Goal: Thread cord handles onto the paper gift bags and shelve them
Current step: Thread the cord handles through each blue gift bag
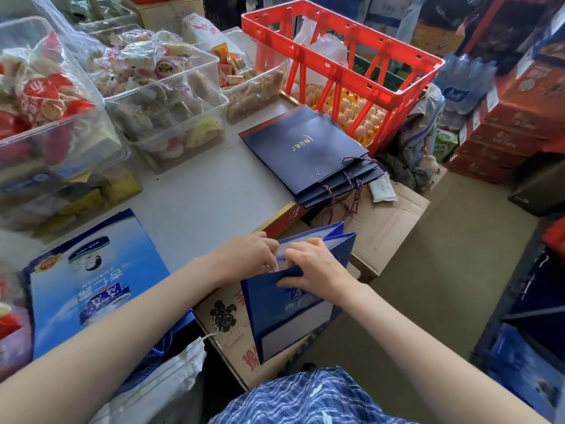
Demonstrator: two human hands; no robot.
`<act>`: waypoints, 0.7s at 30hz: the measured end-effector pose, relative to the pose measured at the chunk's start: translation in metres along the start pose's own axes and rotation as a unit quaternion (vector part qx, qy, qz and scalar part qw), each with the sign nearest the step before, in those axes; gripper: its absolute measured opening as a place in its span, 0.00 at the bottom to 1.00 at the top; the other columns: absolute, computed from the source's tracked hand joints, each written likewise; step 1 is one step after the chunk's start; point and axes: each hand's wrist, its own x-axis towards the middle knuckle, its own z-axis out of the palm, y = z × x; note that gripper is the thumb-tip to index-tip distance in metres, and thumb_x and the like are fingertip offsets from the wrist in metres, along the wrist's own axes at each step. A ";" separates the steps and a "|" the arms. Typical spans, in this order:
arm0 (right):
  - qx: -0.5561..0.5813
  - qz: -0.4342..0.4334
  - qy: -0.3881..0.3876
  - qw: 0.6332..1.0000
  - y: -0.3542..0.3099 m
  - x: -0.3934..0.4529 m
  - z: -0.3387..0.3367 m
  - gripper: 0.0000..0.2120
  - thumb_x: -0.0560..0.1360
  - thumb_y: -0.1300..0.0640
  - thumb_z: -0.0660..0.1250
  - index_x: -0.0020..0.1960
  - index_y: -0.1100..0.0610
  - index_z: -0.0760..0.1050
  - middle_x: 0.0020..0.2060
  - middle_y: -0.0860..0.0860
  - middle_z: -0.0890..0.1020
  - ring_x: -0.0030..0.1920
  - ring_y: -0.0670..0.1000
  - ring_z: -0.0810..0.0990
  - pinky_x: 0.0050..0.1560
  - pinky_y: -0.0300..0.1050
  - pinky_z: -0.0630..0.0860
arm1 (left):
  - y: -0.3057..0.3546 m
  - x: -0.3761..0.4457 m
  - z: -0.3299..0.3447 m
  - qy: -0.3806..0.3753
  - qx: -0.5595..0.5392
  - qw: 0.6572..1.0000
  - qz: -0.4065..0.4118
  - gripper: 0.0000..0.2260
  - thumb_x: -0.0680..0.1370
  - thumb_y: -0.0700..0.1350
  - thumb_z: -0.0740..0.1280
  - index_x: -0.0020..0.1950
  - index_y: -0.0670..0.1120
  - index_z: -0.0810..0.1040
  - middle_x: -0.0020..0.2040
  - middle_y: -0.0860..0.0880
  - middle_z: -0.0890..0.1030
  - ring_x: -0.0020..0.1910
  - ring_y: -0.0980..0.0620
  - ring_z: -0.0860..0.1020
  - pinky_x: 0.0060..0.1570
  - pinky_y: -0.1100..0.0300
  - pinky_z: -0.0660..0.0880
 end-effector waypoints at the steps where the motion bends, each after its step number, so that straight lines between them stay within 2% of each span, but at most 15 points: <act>1: -0.004 0.001 -0.009 1.000 0.000 -0.002 0.004 0.12 0.72 0.49 0.70 0.41 0.57 0.72 0.42 0.50 0.77 0.43 0.48 0.69 0.58 0.48 0.64 | -0.001 -0.001 0.004 -0.014 -0.013 1.000 -0.005 0.09 0.77 0.51 0.64 0.52 0.52 0.83 0.44 0.57 0.70 0.49 0.55 0.69 0.48 0.59 0.72; 5: -0.015 0.014 -0.010 1.000 -0.004 -0.007 0.011 0.13 0.74 0.47 0.68 0.42 0.56 0.71 0.43 0.51 0.79 0.41 0.48 0.69 0.55 0.47 0.65 | -0.001 -0.001 0.012 -0.014 -0.032 0.999 -0.032 0.08 0.77 0.51 0.65 0.49 0.52 0.83 0.41 0.59 0.67 0.49 0.56 0.66 0.48 0.57 0.72; 8: 0.006 0.047 0.007 0.999 -0.006 -0.008 0.005 0.14 0.74 0.47 0.67 0.41 0.55 0.66 0.43 0.51 0.80 0.40 0.48 0.69 0.46 0.43 0.64 | -0.001 0.001 0.010 0.011 -0.041 0.998 -0.047 0.08 0.77 0.51 0.65 0.50 0.52 0.83 0.43 0.58 0.68 0.51 0.55 0.67 0.48 0.57 0.72; 10: 0.007 0.054 0.033 0.998 -0.005 -0.008 0.003 0.13 0.74 0.47 0.68 0.42 0.55 0.69 0.44 0.50 0.80 0.41 0.49 0.72 0.44 0.42 0.66 | -0.001 0.002 0.006 0.026 -0.035 0.998 -0.048 0.08 0.77 0.51 0.65 0.51 0.52 0.82 0.44 0.57 0.69 0.50 0.56 0.66 0.46 0.60 0.70; 12: 0.015 0.053 0.054 0.997 -0.003 -0.008 0.003 0.10 0.74 0.48 0.68 0.46 0.55 0.76 0.46 0.50 0.81 0.45 0.50 0.76 0.48 0.43 0.70 | -0.001 0.004 0.006 0.039 -0.035 0.997 -0.051 0.09 0.77 0.52 0.64 0.52 0.53 0.82 0.45 0.57 0.71 0.48 0.58 0.64 0.45 0.59 0.71; 15: -0.005 0.042 0.009 0.999 0.002 -0.007 0.009 0.13 0.76 0.48 0.65 0.56 0.52 0.79 0.52 0.48 0.81 0.53 0.50 0.76 0.56 0.44 0.65 | 0.004 0.006 0.011 0.044 -0.018 0.997 -0.059 0.10 0.78 0.53 0.63 0.54 0.56 0.81 0.49 0.56 0.73 0.52 0.57 0.67 0.42 0.62 0.67; 18: -0.012 0.043 0.000 0.999 0.007 -0.007 0.010 0.13 0.76 0.48 0.64 0.57 0.52 0.79 0.52 0.48 0.82 0.54 0.50 0.75 0.60 0.47 0.63 | 0.007 0.007 0.017 0.064 -0.016 0.996 -0.058 0.10 0.77 0.54 0.63 0.54 0.57 0.81 0.49 0.56 0.74 0.54 0.56 0.69 0.39 0.62 0.66; 21: -0.014 0.031 0.025 0.999 0.007 -0.006 0.007 0.12 0.76 0.49 0.65 0.54 0.54 0.81 0.48 0.50 0.83 0.51 0.52 0.76 0.60 0.49 0.61 | 0.007 0.007 0.011 0.085 -0.030 0.994 -0.058 0.09 0.77 0.52 0.63 0.52 0.56 0.82 0.48 0.56 0.76 0.50 0.54 0.73 0.42 0.59 0.71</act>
